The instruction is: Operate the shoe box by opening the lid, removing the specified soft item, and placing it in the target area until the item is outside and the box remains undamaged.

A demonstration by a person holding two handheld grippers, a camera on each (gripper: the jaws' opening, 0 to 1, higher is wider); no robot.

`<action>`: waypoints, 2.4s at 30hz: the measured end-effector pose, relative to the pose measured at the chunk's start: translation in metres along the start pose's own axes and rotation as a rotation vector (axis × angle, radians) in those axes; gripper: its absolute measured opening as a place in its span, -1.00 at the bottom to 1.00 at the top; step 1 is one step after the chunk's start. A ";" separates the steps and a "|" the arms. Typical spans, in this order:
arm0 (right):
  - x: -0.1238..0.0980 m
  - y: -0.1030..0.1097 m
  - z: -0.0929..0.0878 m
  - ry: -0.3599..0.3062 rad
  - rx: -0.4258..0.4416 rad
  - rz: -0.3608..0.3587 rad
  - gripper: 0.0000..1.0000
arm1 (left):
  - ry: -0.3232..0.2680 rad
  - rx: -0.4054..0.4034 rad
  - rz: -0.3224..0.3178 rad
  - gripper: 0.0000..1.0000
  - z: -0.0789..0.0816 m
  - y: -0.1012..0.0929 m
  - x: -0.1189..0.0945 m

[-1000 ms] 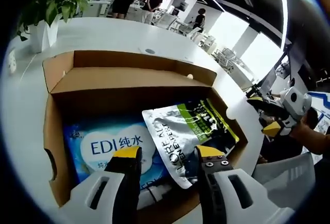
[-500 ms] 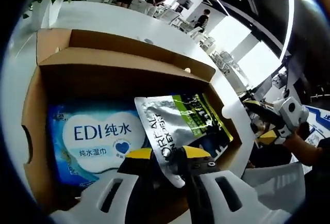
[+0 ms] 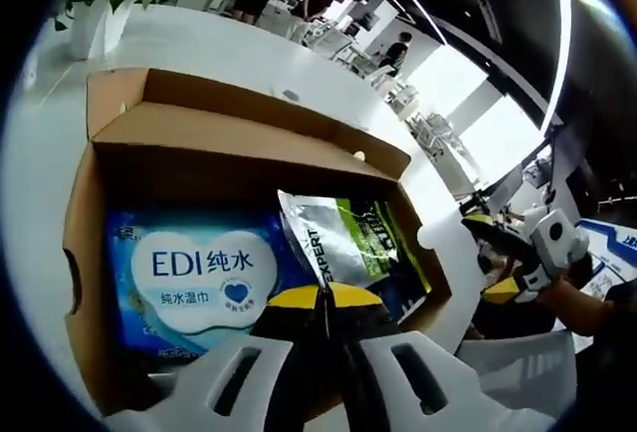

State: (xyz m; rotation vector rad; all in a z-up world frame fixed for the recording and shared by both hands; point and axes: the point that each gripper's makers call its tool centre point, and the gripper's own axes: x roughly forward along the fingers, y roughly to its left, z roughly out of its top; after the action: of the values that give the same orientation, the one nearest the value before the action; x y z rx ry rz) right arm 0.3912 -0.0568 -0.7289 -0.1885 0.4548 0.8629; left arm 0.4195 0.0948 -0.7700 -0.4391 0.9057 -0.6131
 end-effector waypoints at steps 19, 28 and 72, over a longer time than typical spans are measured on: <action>0.023 0.020 0.015 -0.007 -0.056 0.017 0.25 | -0.105 -0.019 0.005 -1.00 0.041 -0.027 -0.018; 0.041 0.035 0.016 0.011 -0.064 0.016 0.18 | -0.130 -0.034 0.000 -1.00 0.053 -0.040 -0.023; 0.082 0.043 0.009 0.059 -0.107 -0.045 -0.81 | -0.132 0.000 0.023 -1.00 0.063 -0.062 -0.019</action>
State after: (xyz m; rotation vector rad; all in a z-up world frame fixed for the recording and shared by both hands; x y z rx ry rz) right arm 0.4077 0.0304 -0.7577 -0.3220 0.4584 0.8394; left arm 0.4446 0.0670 -0.6876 -0.4633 0.7844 -0.5567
